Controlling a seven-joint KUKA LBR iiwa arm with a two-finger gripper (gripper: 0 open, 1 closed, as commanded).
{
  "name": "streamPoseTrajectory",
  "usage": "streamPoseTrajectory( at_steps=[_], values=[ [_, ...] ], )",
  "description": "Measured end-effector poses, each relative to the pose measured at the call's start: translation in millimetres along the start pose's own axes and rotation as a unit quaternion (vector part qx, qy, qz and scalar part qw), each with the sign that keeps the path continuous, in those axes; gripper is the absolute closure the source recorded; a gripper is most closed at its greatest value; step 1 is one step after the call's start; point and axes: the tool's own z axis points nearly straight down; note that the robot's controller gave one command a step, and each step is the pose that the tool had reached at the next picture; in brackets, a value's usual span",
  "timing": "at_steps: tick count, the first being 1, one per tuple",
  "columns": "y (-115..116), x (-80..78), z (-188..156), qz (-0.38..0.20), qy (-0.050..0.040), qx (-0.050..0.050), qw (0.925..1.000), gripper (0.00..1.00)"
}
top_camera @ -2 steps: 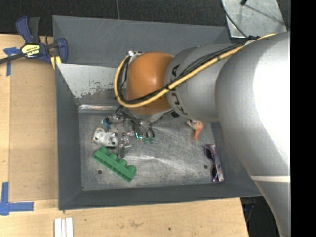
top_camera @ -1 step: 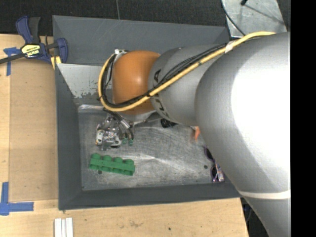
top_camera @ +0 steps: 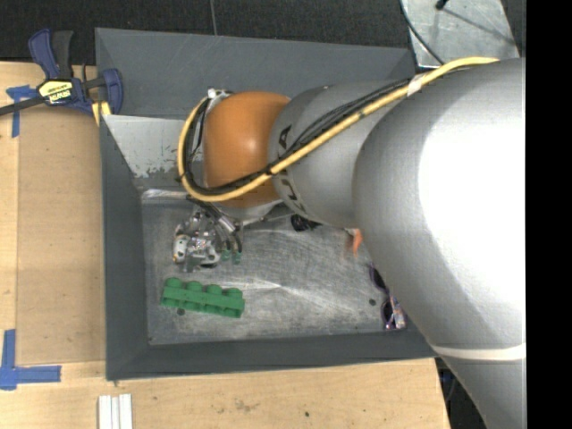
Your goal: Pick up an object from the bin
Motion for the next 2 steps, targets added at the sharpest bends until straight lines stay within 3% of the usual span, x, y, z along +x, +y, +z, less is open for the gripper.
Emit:
streamPoseTrajectory(
  at_steps=[1, 2],
  values=[
    [-11.6, -2.1, -0.7, 0.002, 0.0022, 0.001, 1.0000, 1.00],
    [-9.1, 1.9, -55.3, 0.004, 0.0043, 0.003, 1.0000, 1.00]
  ],
)
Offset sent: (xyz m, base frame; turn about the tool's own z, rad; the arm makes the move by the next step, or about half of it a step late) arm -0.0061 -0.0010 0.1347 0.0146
